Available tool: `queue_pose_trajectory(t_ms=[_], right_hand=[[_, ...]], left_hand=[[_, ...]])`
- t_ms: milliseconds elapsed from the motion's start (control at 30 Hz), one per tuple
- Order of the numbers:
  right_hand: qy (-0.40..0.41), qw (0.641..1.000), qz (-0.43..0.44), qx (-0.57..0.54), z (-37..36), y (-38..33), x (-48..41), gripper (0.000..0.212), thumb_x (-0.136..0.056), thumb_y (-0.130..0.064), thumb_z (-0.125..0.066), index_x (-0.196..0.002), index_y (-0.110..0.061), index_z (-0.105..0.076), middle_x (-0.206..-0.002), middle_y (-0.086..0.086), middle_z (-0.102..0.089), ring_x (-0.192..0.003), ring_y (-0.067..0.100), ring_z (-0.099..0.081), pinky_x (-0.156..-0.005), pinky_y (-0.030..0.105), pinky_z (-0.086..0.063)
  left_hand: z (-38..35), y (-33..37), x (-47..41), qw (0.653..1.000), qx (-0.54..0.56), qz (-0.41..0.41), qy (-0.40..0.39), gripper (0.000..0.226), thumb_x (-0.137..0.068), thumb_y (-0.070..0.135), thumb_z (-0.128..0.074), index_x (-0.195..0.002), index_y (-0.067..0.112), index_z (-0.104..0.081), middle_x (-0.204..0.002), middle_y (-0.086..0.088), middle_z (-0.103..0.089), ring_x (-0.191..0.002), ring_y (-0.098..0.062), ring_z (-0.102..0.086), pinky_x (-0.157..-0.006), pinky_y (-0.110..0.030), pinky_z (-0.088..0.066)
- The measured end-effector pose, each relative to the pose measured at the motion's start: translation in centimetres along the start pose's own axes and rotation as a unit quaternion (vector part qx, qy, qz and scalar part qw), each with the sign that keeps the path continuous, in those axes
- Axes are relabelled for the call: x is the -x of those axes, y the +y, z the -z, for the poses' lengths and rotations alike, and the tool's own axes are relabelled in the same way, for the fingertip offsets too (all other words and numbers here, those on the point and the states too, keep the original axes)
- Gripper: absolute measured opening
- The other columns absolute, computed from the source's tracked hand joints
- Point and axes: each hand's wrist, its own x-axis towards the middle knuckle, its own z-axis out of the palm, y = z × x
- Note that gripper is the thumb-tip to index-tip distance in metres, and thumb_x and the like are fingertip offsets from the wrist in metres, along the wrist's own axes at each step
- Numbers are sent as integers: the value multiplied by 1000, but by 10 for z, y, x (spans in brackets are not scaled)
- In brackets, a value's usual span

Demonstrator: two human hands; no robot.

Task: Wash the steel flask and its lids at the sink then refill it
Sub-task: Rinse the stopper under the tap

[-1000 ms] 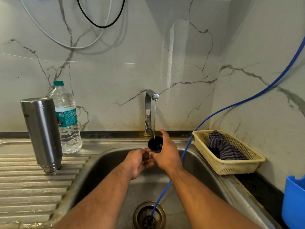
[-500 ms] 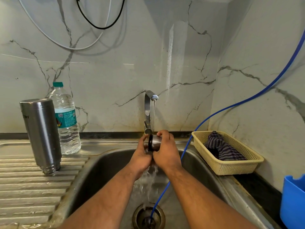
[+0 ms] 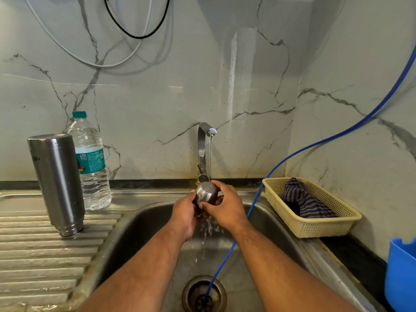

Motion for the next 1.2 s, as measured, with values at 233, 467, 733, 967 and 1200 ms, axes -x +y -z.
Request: queue_pose_trajectory(t_ms=[233, 467, 733, 967, 1200], right_hand=[[-31, 997, -31, -64, -2, 7, 1, 84, -82, -27, -86, -154, -30, -44, -144, -5, -58, -116, 5, -53, -93, 17, -44], [25, 997, -57, -55, 0, 6, -2, 82, -85, -28, -83, -155, -32, -42, -148, 5, -46, -131, 21, -52, -104, 32, -49], [-20, 998, -17, -56, 2, 4, 1, 88, -82, -27, -86, -156, -34, -39, -149, -4, -51, -130, 13, -51, -98, 22, -46], [-44, 999, -20, -24, -4, 9, -3, 88, -89, -15, -77, -156, -46, -31, -146, 4, -44, -117, 12, -51, -71, 9, -48], [-21, 996, -59, -70, -2, 10, -3, 78, -77, -17, -90, -140, -32, -47, -138, -5, -58, -121, 14, -57, -85, 19, -52]], left_hand=[[-6, 1, 1, 998, 56, 30, 11, 32, -109, 31, -45, -106, 8, -68, -103, -22, -74, -101, -35, -72, -98, -50, -56], [-18, -2, 7, 996, 78, 1, -39, 38, -99, 26, -65, -135, 18, -53, -117, -18, -71, -99, -30, -74, -76, -40, -61], [-6, 7, 7, 994, 91, 33, -42, 42, -106, 37, -48, -117, 1, -65, -91, -18, -78, -92, -28, -74, -80, -38, -59], [-7, -3, 9, 987, -140, -38, -74, 42, -102, 54, -49, -119, 21, -68, -105, -6, -78, -101, -26, -72, -78, -39, -59], [1, -2, 4, 995, -79, -29, -56, 36, -110, 36, -40, -129, 14, -61, -113, -18, -73, -97, -29, -69, -74, -37, -54]])
